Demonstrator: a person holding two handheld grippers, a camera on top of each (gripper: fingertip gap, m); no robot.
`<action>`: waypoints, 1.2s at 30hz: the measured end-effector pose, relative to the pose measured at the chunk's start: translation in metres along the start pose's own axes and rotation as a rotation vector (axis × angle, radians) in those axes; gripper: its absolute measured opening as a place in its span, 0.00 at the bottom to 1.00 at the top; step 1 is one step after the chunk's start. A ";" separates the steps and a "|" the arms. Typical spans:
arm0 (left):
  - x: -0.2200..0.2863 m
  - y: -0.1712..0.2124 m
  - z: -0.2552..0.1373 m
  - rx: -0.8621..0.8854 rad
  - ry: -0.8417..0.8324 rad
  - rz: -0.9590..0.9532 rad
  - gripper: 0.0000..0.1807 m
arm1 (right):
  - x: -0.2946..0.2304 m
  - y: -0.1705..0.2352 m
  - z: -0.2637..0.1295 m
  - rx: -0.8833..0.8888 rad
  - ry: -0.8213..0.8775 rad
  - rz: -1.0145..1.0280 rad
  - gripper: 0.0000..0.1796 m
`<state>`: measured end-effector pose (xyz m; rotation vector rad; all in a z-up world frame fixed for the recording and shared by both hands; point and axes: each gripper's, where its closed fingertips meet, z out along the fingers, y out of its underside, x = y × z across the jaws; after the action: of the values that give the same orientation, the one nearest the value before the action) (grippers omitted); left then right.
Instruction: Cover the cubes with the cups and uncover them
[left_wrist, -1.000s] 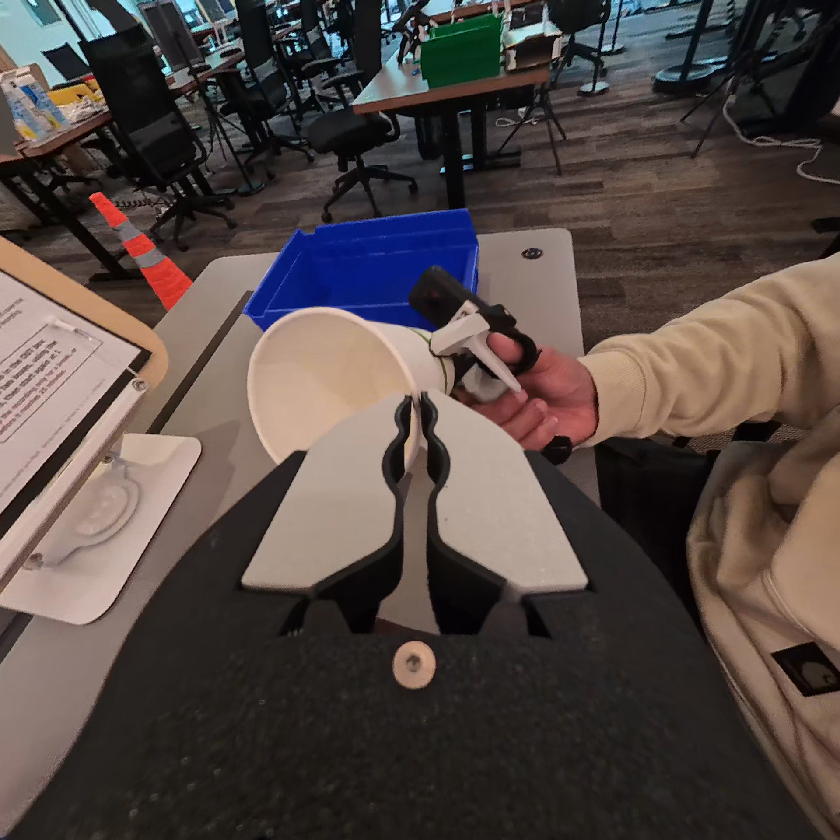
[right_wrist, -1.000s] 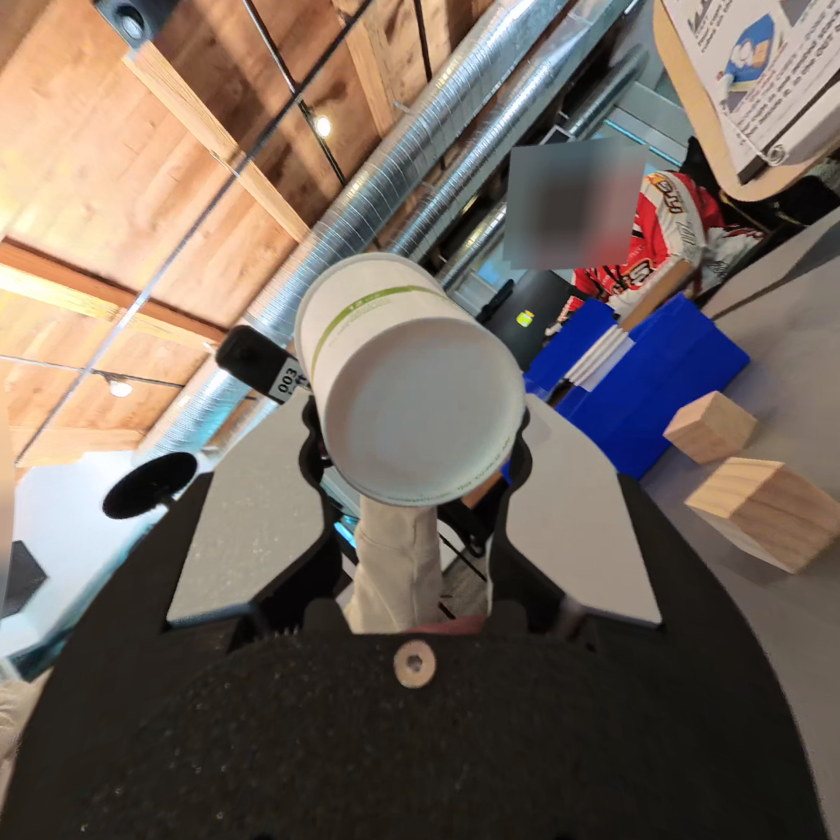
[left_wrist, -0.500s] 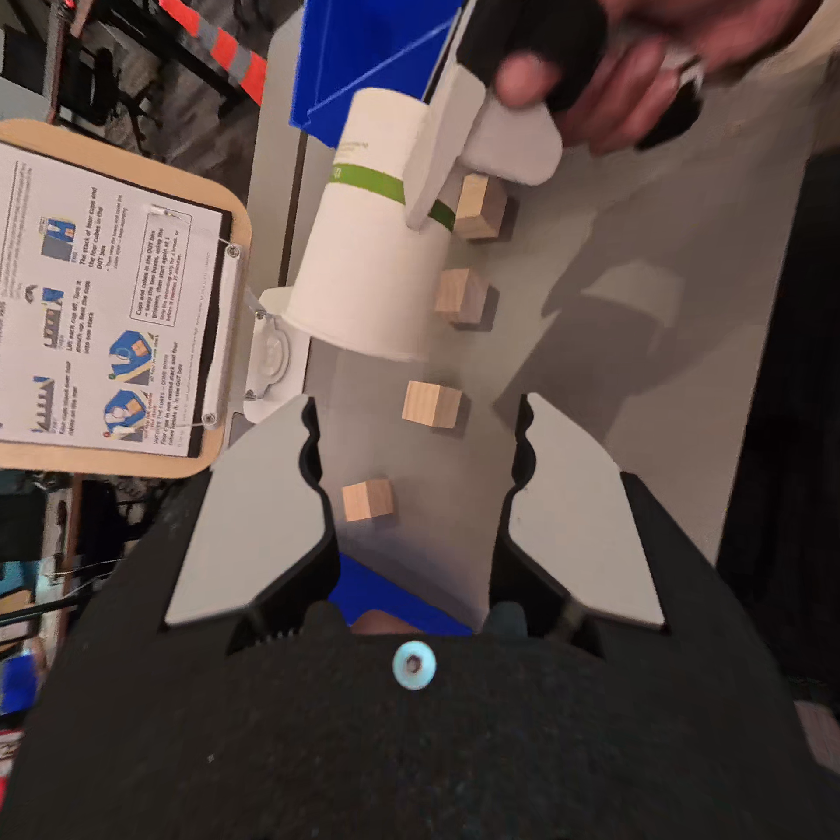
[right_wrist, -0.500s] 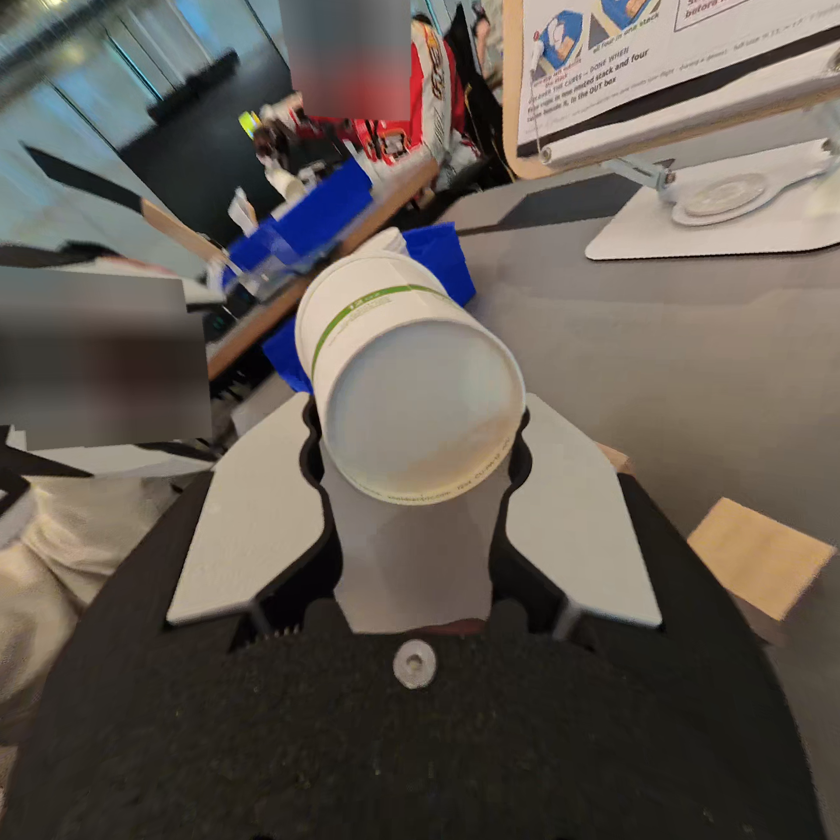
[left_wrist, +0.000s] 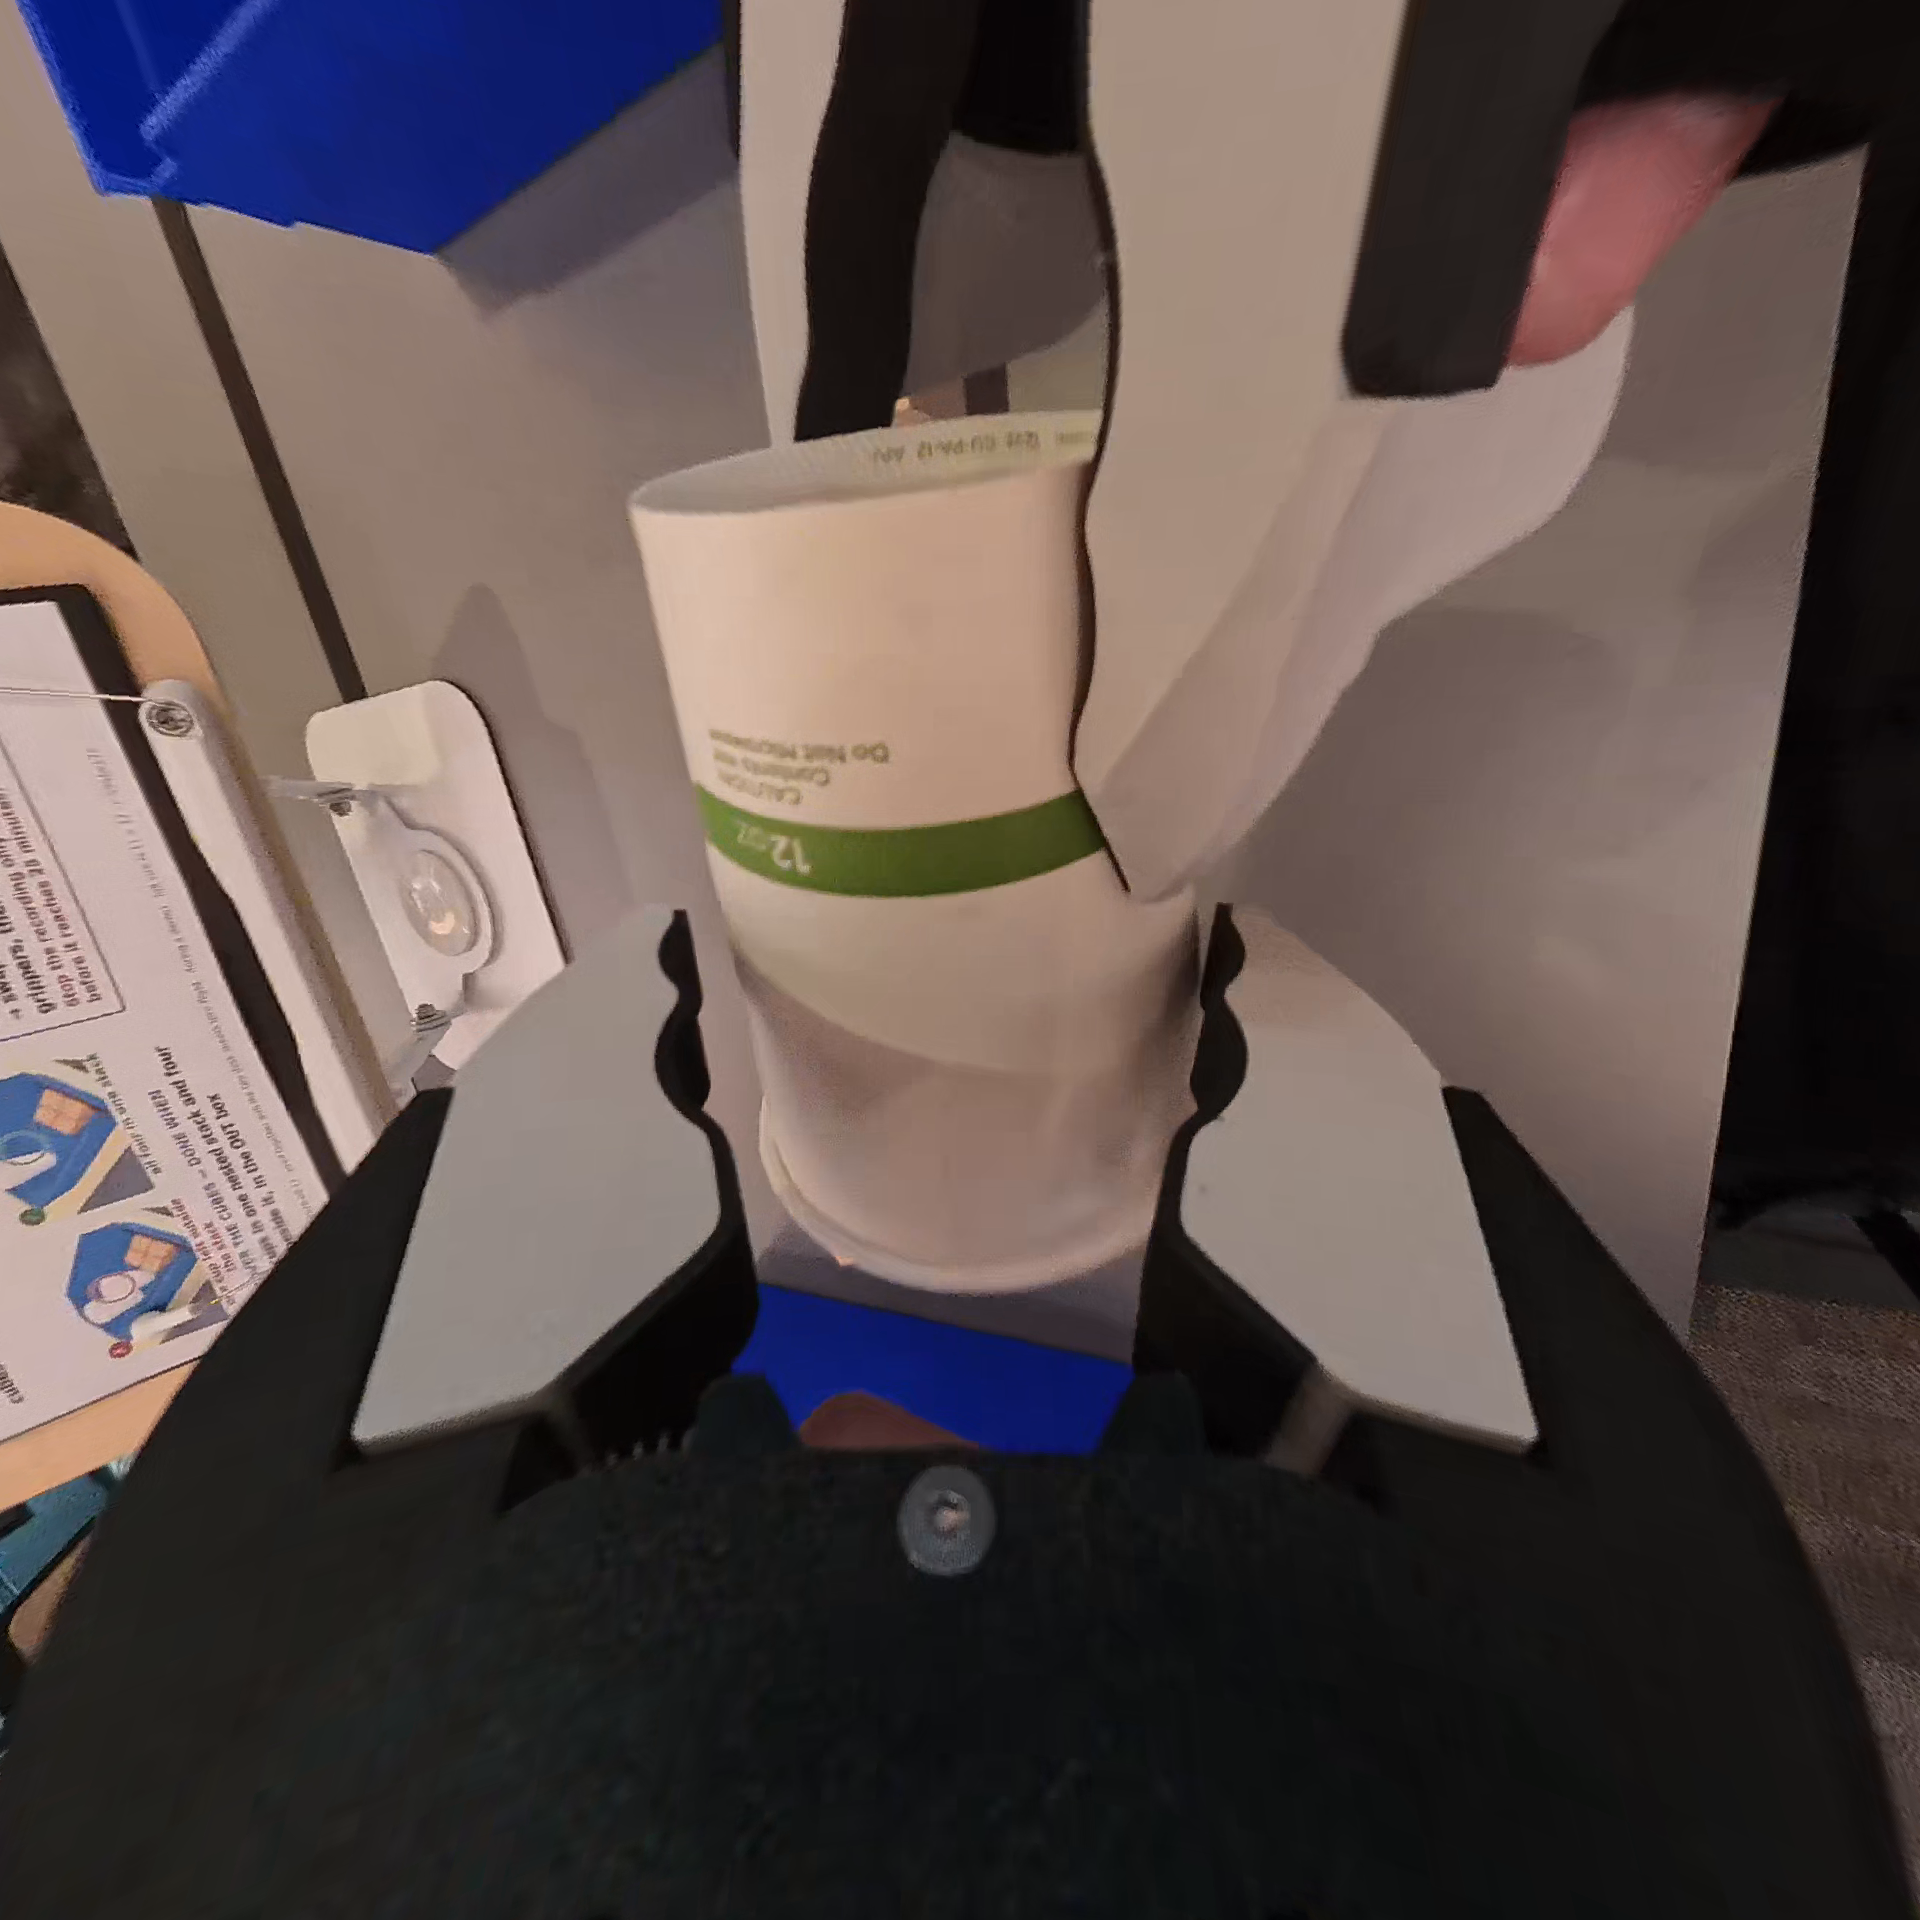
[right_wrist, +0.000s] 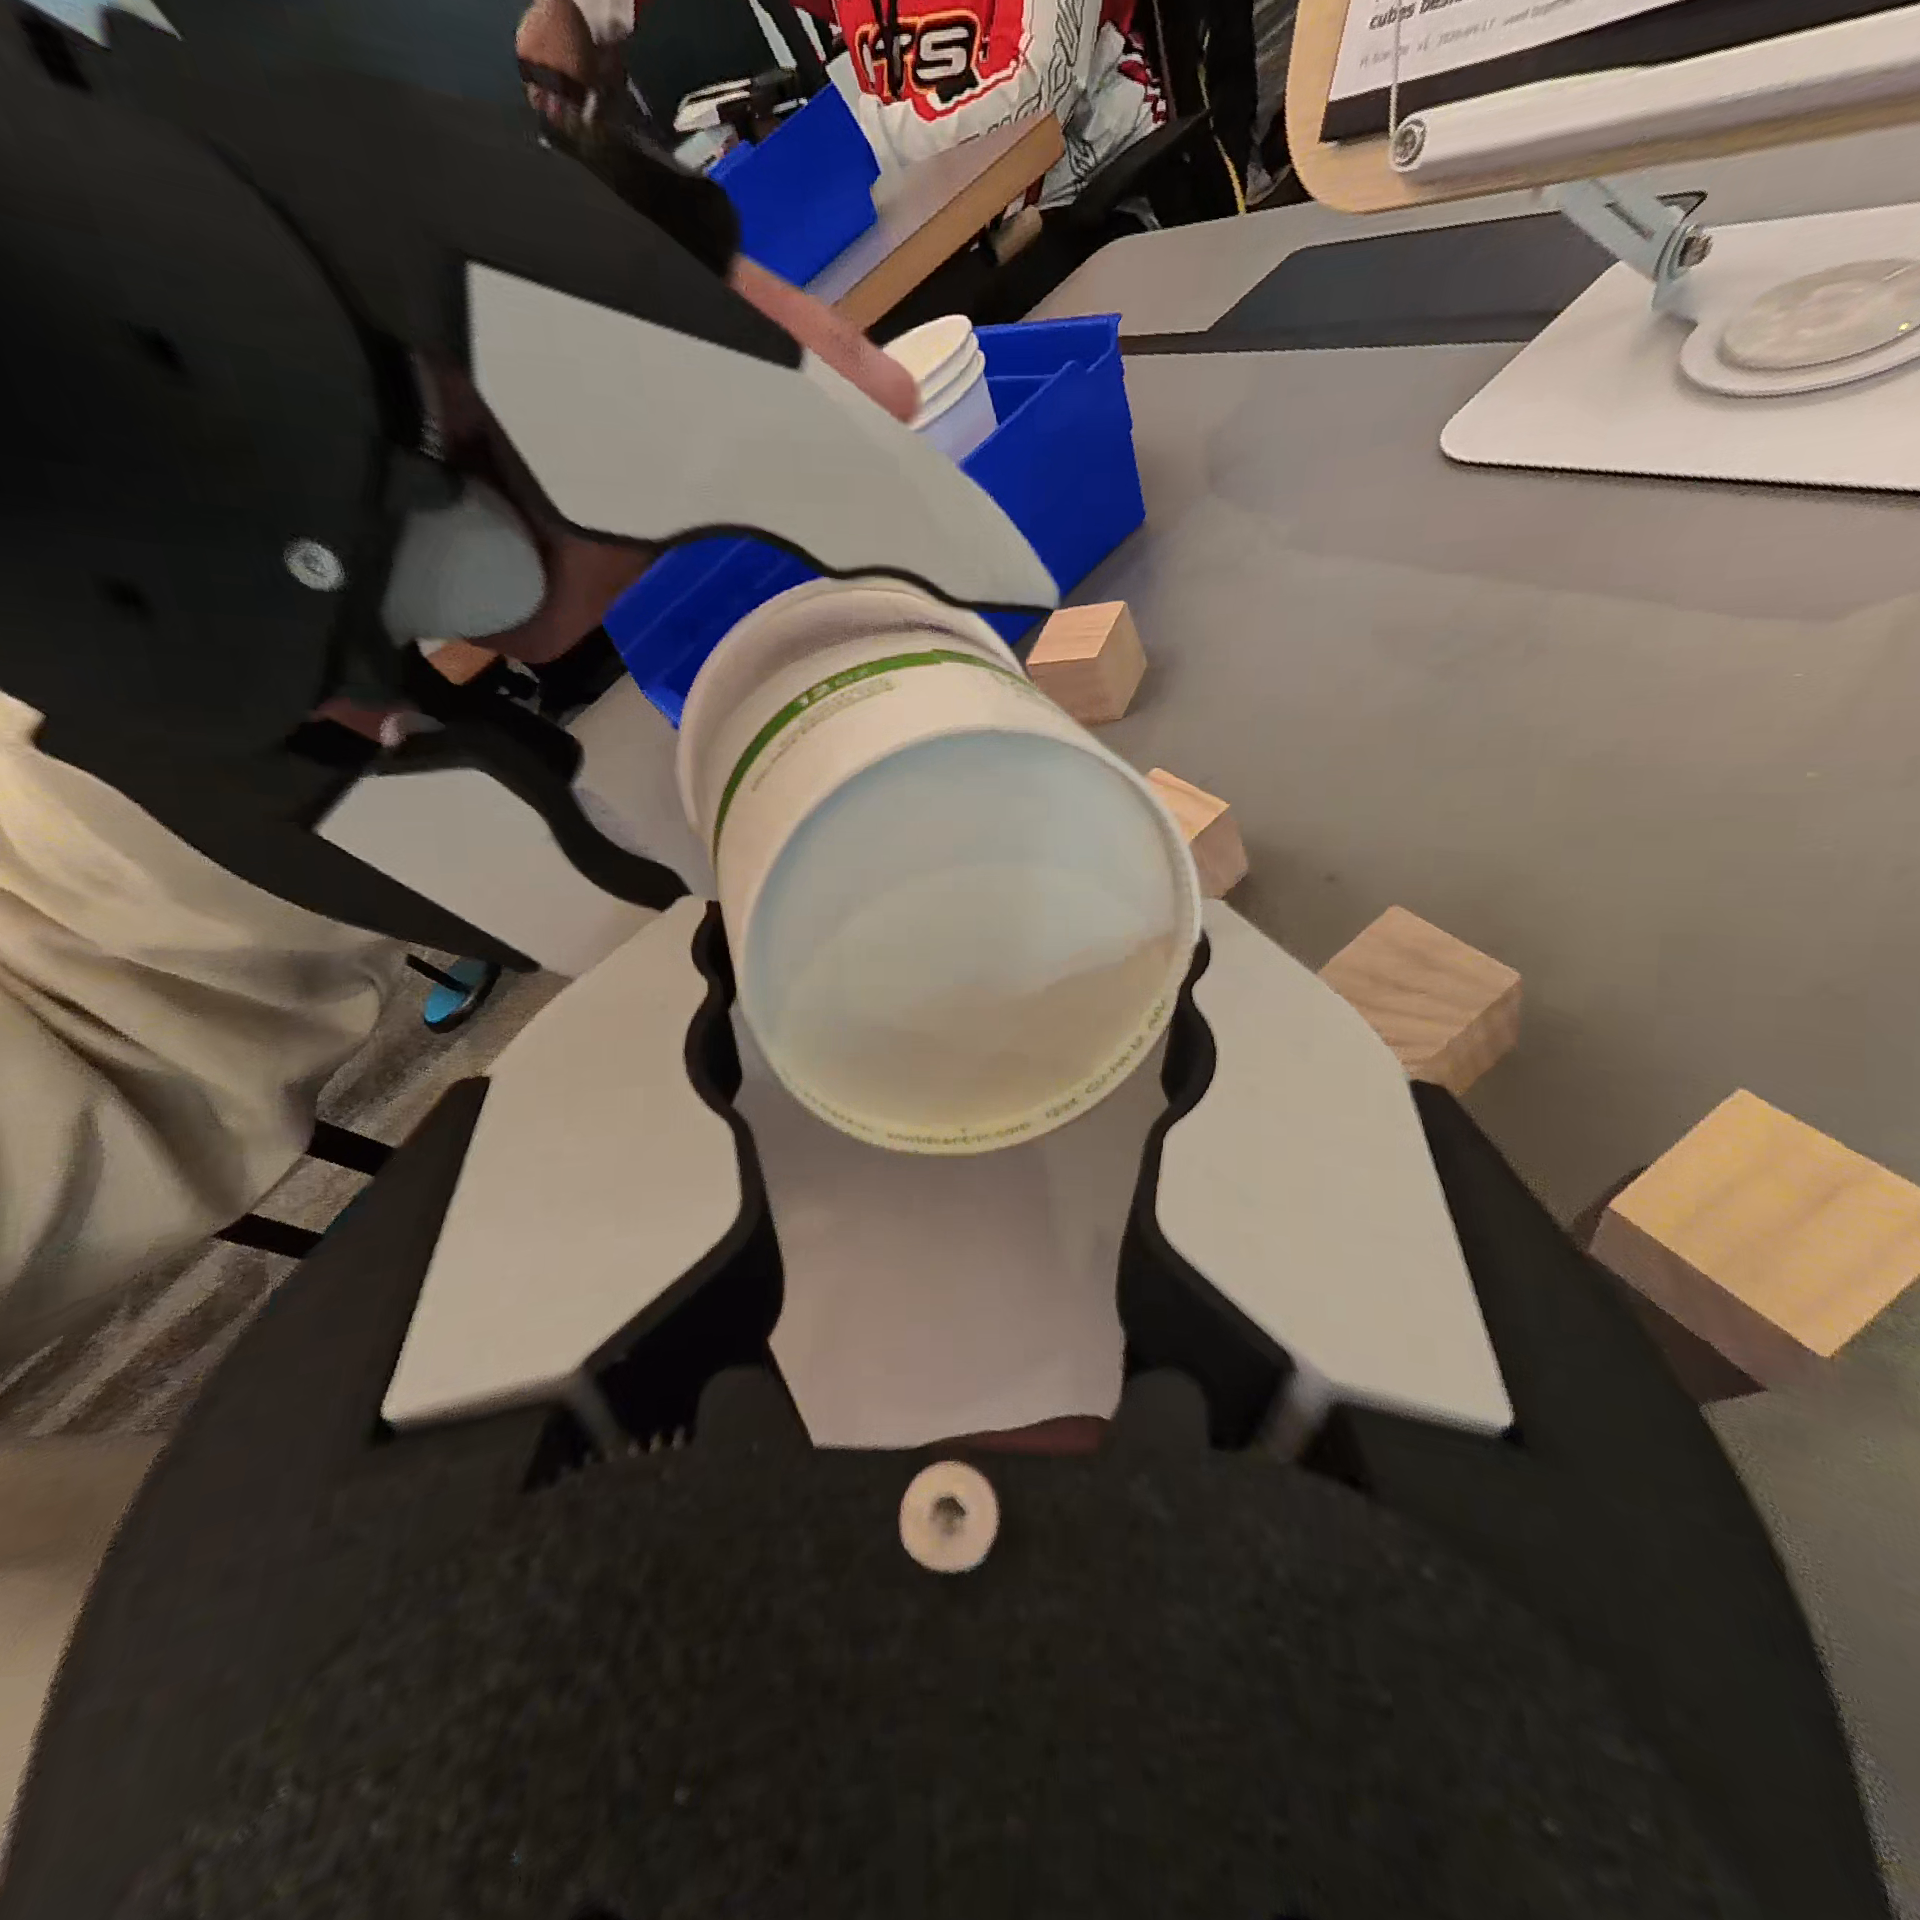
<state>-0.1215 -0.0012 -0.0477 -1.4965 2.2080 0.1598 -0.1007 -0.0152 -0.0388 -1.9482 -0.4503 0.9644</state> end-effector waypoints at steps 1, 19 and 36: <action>0.001 -0.001 0.004 -0.002 0.007 0.000 0.51 | -0.001 0.000 0.000 0.002 -0.008 0.007 0.45; -0.095 0.127 0.010 0.258 -0.528 -0.914 0.49 | 0.011 -0.034 -0.045 0.172 0.038 -0.078 0.41; -0.080 0.235 0.114 0.020 -0.690 -1.454 0.49 | 0.002 -0.026 -0.037 0.148 -0.001 -0.090 0.38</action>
<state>-0.2747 0.2000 -0.1517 -2.1758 0.3240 0.1233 -0.0694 -0.0207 -0.0066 -1.7799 -0.4507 0.9153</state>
